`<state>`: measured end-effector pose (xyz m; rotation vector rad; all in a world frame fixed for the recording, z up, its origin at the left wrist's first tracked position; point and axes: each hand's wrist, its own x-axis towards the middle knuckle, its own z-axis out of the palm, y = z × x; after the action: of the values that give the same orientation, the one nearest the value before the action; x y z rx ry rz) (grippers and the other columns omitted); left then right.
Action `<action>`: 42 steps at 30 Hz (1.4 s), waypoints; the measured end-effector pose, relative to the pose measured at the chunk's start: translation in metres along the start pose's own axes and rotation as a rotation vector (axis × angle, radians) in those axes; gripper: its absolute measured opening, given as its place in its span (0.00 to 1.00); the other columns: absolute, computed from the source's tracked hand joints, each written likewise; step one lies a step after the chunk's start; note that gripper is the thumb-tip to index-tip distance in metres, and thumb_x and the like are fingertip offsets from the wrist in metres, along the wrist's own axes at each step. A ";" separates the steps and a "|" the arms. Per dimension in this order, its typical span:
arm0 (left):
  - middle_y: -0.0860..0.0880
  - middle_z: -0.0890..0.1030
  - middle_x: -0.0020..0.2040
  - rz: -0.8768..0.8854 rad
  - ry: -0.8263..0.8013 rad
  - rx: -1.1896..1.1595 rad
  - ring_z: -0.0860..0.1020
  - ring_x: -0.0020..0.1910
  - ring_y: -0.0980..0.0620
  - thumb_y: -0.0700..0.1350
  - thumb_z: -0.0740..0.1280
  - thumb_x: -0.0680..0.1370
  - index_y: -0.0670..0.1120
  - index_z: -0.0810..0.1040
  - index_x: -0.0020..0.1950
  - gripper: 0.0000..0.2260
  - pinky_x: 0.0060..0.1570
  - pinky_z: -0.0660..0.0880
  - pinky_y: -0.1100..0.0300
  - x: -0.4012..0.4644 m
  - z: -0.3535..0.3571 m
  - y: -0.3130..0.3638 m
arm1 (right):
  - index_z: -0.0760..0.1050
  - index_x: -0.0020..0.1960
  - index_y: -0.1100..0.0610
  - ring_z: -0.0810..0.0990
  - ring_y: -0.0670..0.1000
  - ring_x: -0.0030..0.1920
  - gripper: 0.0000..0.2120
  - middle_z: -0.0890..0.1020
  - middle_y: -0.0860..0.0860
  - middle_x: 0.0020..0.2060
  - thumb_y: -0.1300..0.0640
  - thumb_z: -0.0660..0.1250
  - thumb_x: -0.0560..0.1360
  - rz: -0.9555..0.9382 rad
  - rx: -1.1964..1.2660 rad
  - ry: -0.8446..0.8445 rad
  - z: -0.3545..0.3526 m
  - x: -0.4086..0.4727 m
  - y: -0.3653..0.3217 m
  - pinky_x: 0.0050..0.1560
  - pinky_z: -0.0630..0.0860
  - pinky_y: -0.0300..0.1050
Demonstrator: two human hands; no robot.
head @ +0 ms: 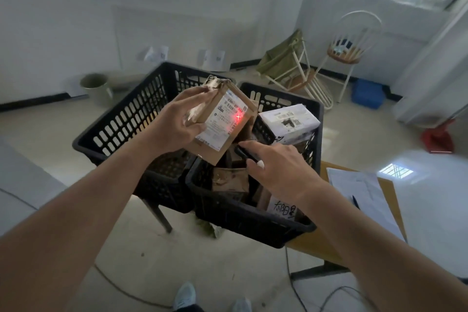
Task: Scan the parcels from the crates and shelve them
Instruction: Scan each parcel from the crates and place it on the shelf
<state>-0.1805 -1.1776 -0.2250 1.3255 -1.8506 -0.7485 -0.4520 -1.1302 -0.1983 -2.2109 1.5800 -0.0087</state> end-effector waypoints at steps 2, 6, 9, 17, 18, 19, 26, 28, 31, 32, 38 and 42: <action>0.60 0.67 0.77 0.006 -0.013 0.016 0.62 0.79 0.60 0.33 0.72 0.79 0.51 0.68 0.81 0.33 0.63 0.71 0.74 0.003 -0.008 -0.002 | 0.59 0.83 0.35 0.75 0.61 0.60 0.25 0.78 0.56 0.60 0.40 0.56 0.87 -0.007 -0.074 -0.009 -0.005 -0.002 -0.009 0.64 0.75 0.62; 0.58 0.66 0.79 0.032 -0.031 0.027 0.61 0.81 0.57 0.33 0.73 0.78 0.52 0.69 0.81 0.33 0.68 0.73 0.67 0.011 -0.020 -0.013 | 0.60 0.81 0.34 0.75 0.62 0.62 0.23 0.79 0.56 0.61 0.41 0.56 0.87 -0.006 -0.132 -0.043 -0.007 -0.003 -0.024 0.65 0.74 0.63; 0.57 0.66 0.80 0.051 -0.068 -0.003 0.62 0.82 0.53 0.33 0.73 0.78 0.53 0.70 0.80 0.34 0.71 0.75 0.53 0.017 -0.029 -0.025 | 0.61 0.81 0.34 0.73 0.64 0.65 0.23 0.78 0.57 0.65 0.42 0.57 0.87 0.022 -0.160 -0.075 -0.009 -0.003 -0.034 0.68 0.72 0.64; 0.59 0.65 0.80 0.087 -0.130 0.029 0.61 0.82 0.53 0.34 0.74 0.77 0.55 0.71 0.80 0.34 0.75 0.72 0.43 0.030 -0.050 -0.044 | 0.62 0.80 0.34 0.73 0.64 0.66 0.22 0.77 0.58 0.67 0.42 0.58 0.87 0.037 -0.258 -0.107 -0.005 0.001 -0.061 0.67 0.70 0.63; 0.59 0.65 0.80 0.081 -0.132 0.031 0.61 0.82 0.53 0.34 0.74 0.77 0.55 0.70 0.80 0.34 0.75 0.72 0.43 0.030 -0.052 -0.045 | 0.62 0.81 0.35 0.73 0.64 0.66 0.22 0.77 0.58 0.68 0.43 0.58 0.87 0.034 -0.271 -0.117 -0.005 0.002 -0.063 0.67 0.70 0.63; 0.60 0.65 0.80 0.072 -0.138 0.031 0.61 0.82 0.53 0.34 0.74 0.78 0.55 0.70 0.80 0.34 0.75 0.72 0.43 0.031 -0.055 -0.046 | 0.61 0.81 0.35 0.72 0.64 0.67 0.23 0.77 0.58 0.69 0.43 0.58 0.87 0.034 -0.281 -0.127 -0.005 0.002 -0.066 0.67 0.70 0.63; 0.61 0.64 0.80 0.034 -0.171 0.061 0.63 0.80 0.52 0.35 0.72 0.79 0.58 0.69 0.81 0.34 0.70 0.77 0.46 0.032 -0.077 -0.044 | 0.60 0.82 0.37 0.72 0.63 0.68 0.23 0.75 0.59 0.70 0.44 0.57 0.87 0.051 -0.317 -0.115 -0.006 0.008 -0.088 0.69 0.69 0.62; 0.60 0.64 0.80 0.042 -0.171 0.065 0.63 0.80 0.52 0.35 0.72 0.79 0.57 0.69 0.81 0.34 0.70 0.76 0.47 0.032 -0.080 -0.044 | 0.60 0.82 0.37 0.71 0.63 0.68 0.23 0.75 0.59 0.70 0.44 0.57 0.88 0.059 -0.318 -0.106 -0.006 0.011 -0.092 0.69 0.68 0.62; 0.60 0.64 0.81 0.050 -0.191 0.037 0.63 0.80 0.50 0.34 0.72 0.79 0.58 0.69 0.81 0.34 0.69 0.77 0.48 0.033 -0.085 -0.048 | 0.60 0.82 0.37 0.71 0.63 0.69 0.24 0.75 0.59 0.70 0.44 0.56 0.87 0.068 -0.292 -0.092 -0.008 0.014 -0.096 0.70 0.68 0.63; 0.59 0.64 0.81 0.049 -0.200 0.031 0.63 0.80 0.49 0.35 0.72 0.79 0.59 0.69 0.80 0.34 0.69 0.78 0.48 0.033 -0.086 -0.051 | 0.59 0.82 0.36 0.71 0.63 0.69 0.24 0.75 0.58 0.70 0.43 0.56 0.87 0.068 -0.272 -0.082 -0.008 0.015 -0.097 0.70 0.68 0.63; 0.58 0.61 0.82 0.081 -0.208 0.035 0.62 0.79 0.50 0.35 0.73 0.79 0.61 0.68 0.80 0.35 0.57 0.81 0.62 0.033 -0.092 -0.054 | 0.58 0.81 0.33 0.72 0.60 0.65 0.24 0.77 0.55 0.65 0.41 0.55 0.87 0.049 -0.148 0.009 -0.011 0.024 -0.098 0.70 0.70 0.63; 0.58 0.60 0.82 0.103 -0.207 0.009 0.62 0.80 0.47 0.34 0.73 0.78 0.61 0.68 0.80 0.36 0.60 0.83 0.53 0.033 -0.094 -0.057 | 0.59 0.81 0.33 0.73 0.60 0.66 0.23 0.78 0.54 0.65 0.41 0.56 0.86 0.041 -0.094 0.010 -0.009 0.028 -0.099 0.69 0.71 0.64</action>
<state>-0.0798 -1.2302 -0.2100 1.1852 -2.0703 -0.8499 -0.3548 -1.1324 -0.1635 -2.2523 1.6623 0.0675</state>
